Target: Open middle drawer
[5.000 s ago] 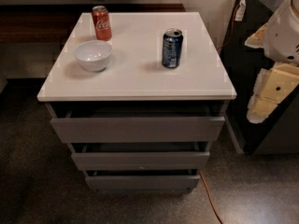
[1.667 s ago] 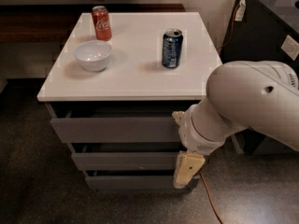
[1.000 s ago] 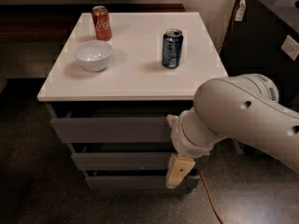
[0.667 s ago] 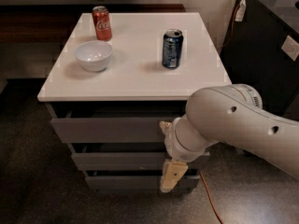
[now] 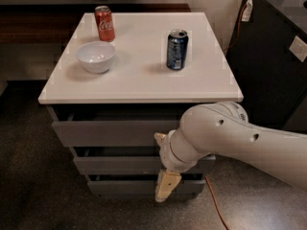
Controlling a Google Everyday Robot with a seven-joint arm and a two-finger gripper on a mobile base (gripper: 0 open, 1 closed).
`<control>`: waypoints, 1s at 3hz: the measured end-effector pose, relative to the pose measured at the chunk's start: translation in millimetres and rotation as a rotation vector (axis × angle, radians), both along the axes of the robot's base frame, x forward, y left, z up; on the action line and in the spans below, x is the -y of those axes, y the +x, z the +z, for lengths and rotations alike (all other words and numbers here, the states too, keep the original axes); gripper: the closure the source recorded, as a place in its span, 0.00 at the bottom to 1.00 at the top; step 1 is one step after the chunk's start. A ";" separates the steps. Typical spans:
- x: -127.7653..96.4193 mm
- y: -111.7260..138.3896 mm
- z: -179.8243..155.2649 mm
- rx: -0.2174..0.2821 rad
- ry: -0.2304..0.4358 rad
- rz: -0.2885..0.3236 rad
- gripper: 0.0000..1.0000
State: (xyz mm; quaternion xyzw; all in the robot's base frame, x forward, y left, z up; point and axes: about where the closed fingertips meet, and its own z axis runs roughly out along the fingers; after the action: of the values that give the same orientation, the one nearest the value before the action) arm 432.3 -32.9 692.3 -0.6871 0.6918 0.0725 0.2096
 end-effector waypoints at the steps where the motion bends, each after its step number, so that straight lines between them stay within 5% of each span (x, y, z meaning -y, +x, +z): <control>1: -13.2 -4.0 -21.0 -0.017 0.017 0.026 0.00; 3: -38.8 -13.2 -56.9 0.032 -0.021 0.090 0.00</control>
Offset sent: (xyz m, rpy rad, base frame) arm -0.0169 0.0435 -0.0615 -0.0005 0.0030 0.0907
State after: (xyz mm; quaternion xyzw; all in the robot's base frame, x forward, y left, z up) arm 419.1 5.8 635.4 -0.7209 0.6574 0.0638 0.2099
